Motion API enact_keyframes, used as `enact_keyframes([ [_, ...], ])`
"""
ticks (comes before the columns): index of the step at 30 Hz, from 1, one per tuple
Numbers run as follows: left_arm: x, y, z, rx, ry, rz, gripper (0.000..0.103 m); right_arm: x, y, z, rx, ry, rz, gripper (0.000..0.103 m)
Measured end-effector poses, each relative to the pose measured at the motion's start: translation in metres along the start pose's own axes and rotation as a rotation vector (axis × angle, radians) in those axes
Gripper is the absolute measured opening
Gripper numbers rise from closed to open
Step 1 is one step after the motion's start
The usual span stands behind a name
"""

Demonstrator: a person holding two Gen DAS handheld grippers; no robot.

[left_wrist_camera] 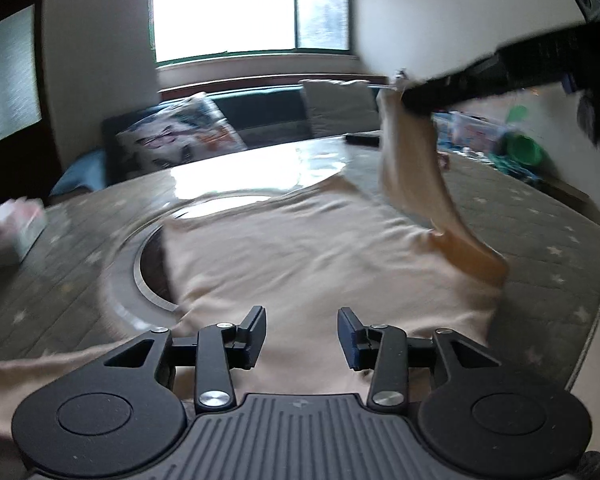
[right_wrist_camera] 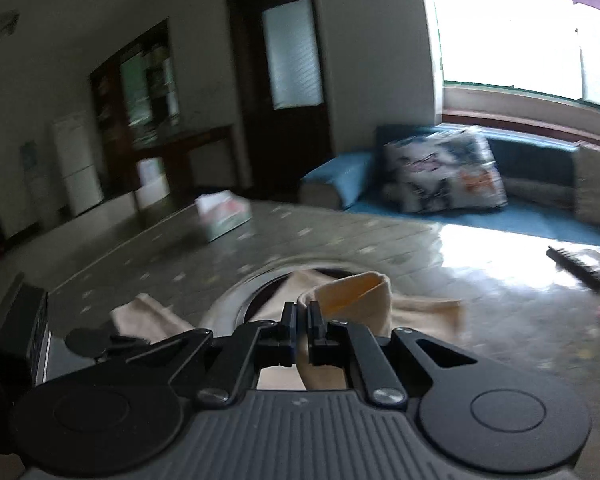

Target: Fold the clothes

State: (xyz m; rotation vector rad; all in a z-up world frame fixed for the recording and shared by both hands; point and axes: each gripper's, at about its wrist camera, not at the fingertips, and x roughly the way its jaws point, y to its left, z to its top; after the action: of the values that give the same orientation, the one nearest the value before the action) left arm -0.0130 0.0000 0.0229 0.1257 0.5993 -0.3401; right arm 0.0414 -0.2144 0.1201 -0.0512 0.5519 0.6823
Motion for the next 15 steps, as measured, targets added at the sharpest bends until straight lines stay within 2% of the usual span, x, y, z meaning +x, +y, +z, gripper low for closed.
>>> enact_keyframes([
  [6,-0.007,0.012,-0.011,-0.031,0.02,0.023,0.047,0.034,0.025,-0.021,-0.023,0.102,0.106,0.01],
  [10,-0.011,0.013,-0.012,-0.036,0.022,0.026,0.047,0.028,0.024,-0.032,-0.055,0.133,0.085,0.01],
  [15,-0.011,0.014,-0.009,-0.043,0.015,0.016,0.047,0.021,-0.004,-0.055,-0.057,0.217,-0.005,0.01],
])
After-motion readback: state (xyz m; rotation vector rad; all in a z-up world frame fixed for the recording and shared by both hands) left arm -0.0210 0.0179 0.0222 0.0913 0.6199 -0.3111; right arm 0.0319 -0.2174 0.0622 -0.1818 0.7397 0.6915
